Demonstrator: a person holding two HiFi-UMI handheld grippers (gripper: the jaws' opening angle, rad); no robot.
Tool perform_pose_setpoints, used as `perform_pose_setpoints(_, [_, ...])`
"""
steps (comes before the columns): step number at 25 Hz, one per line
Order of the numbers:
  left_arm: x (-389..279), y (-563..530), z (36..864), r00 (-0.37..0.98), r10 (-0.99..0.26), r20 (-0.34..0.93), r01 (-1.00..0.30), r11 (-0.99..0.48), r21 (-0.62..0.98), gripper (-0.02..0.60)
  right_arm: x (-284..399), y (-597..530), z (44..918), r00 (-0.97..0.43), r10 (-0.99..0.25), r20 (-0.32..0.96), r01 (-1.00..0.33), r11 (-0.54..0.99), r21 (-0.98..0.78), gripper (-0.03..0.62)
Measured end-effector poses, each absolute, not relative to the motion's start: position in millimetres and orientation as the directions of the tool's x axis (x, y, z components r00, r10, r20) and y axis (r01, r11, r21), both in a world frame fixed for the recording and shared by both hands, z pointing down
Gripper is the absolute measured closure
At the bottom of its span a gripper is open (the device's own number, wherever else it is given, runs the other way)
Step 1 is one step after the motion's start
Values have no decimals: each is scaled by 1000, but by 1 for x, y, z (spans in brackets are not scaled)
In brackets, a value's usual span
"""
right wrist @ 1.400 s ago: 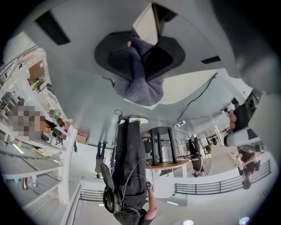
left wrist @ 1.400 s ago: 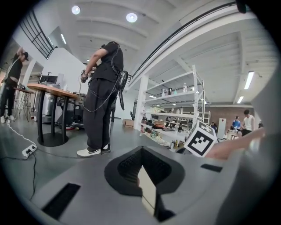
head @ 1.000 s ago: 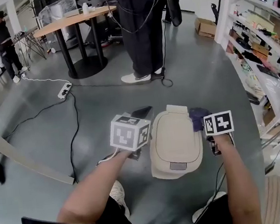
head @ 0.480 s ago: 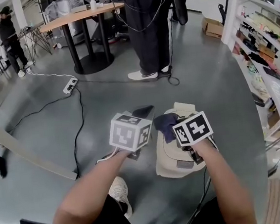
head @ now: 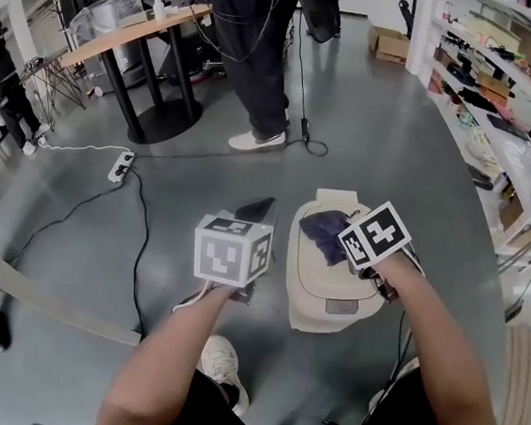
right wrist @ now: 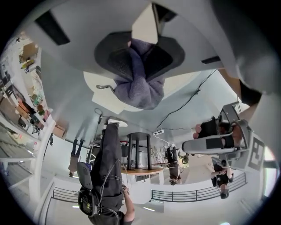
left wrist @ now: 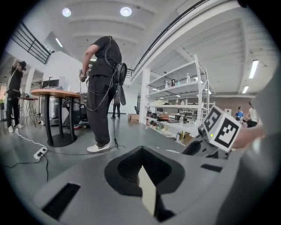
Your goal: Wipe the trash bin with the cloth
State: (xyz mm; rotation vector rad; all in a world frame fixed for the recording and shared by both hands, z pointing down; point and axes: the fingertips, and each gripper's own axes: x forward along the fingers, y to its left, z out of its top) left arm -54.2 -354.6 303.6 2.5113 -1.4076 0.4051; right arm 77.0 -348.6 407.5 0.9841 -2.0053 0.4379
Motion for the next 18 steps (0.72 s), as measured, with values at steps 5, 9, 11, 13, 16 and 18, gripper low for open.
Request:
perform_pose_setpoints(5, [-48, -353, 304, 510, -785, 353, -846, -532, 40, 584, 129, -343, 409, -271, -494, 826, -814, 575, 77, 517])
perform_pose_setpoints(9, [-46, -352, 307, 511, -783, 356, -844, -536, 31, 584, 176, -340, 417, -192, -508, 840, -841, 526, 126, 517])
perform_pose_setpoints(11, [-47, -350, 309, 510, -781, 360, -842, -539, 23, 584, 190, -338, 415, -175, -525, 833, -851, 506, 140, 516])
perform_pose_setpoints(13, [-50, -347, 310, 507, -781, 364, -842, -540, 13, 584, 189, -333, 408, -195, -541, 818, -852, 506, 131, 517])
perform_pose_setpoints(16, [-58, -343, 312, 501, -782, 370, -842, -540, -1, 584, 157, -320, 392, -281, -554, 784, -826, 556, 97, 517])
perform_pose_setpoints(18, [-63, -341, 314, 499, -783, 371, -842, -539, -7, 584, 124, -308, 385, -360, -536, 764, -786, 615, 60, 516])
